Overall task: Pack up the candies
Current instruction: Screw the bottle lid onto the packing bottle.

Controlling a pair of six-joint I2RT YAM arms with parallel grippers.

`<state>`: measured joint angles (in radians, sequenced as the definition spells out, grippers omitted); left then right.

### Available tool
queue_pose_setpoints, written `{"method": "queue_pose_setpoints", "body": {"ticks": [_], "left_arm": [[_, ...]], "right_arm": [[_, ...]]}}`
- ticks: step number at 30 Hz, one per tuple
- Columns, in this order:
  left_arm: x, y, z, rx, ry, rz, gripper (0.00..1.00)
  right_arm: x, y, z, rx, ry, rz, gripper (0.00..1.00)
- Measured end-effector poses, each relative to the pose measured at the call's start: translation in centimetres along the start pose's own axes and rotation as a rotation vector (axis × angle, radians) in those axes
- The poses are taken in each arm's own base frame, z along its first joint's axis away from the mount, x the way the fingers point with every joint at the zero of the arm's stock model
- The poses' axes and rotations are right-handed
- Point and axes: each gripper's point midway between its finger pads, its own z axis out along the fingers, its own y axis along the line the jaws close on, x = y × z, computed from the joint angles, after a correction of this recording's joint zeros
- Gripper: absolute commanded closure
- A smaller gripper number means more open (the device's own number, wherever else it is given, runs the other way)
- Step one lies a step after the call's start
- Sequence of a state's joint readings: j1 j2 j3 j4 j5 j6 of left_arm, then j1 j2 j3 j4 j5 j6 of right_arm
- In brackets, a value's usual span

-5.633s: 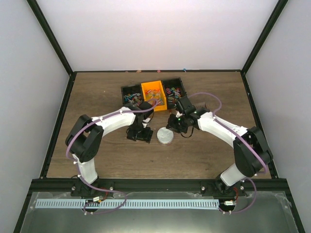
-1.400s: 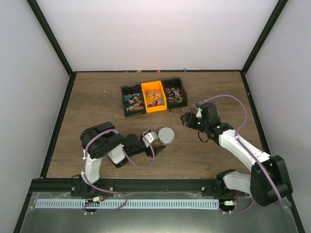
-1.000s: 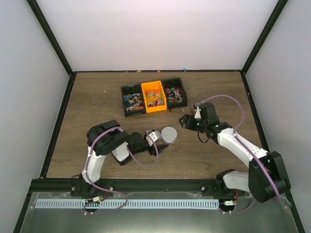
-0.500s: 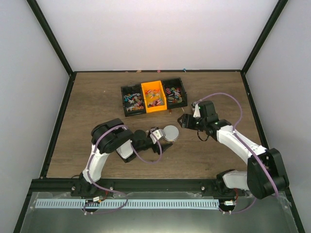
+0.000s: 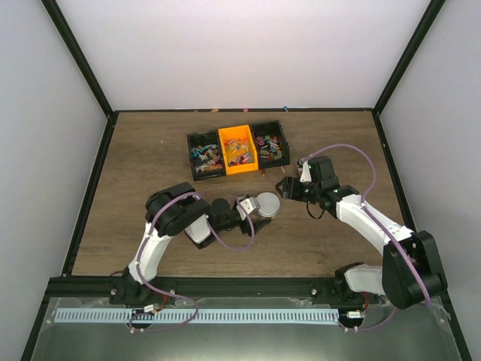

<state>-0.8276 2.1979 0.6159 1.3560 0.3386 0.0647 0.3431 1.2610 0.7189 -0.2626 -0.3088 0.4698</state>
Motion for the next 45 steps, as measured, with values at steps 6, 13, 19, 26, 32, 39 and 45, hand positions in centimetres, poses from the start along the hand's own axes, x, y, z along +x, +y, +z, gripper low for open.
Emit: {"method": "queue_pose_setpoints", "body": {"ticks": [6,13,19,26,32,39,45], "left_arm": [[0.0,0.0,0.0,0.0,0.001,-0.001,0.16],[0.3,-0.3,-0.7,0.003,0.01,-0.004,0.16],[0.4,-0.6,-1.4,0.008,0.018,-0.008,0.16],[0.6,-1.1,-2.6,0.01,0.028,-0.019,0.16],[0.6,-1.2,-2.7,0.009,0.019,-0.035,0.16],[0.6,-1.1,-2.7,0.007,0.009,-0.033,0.16],[0.7,-1.0,-2.6,-0.007,0.003,-0.024,0.16]], "right_arm": [[0.3,0.2,0.2,-0.017,0.019,-0.002,0.31],[2.4,0.1,1.9,-0.06,0.126,-0.013,0.45],[3.3,0.4,2.2,-0.094,0.158,-0.042,0.72],[3.8,1.1,2.3,-0.151,0.18,-0.049,0.74],[4.4,1.3,2.9,-0.178,0.211,-0.043,0.82],[4.5,1.7,3.0,-0.209,0.218,-0.057,0.92],[4.8,2.1,2.9,-0.233,0.226,-0.058,0.92]]}}
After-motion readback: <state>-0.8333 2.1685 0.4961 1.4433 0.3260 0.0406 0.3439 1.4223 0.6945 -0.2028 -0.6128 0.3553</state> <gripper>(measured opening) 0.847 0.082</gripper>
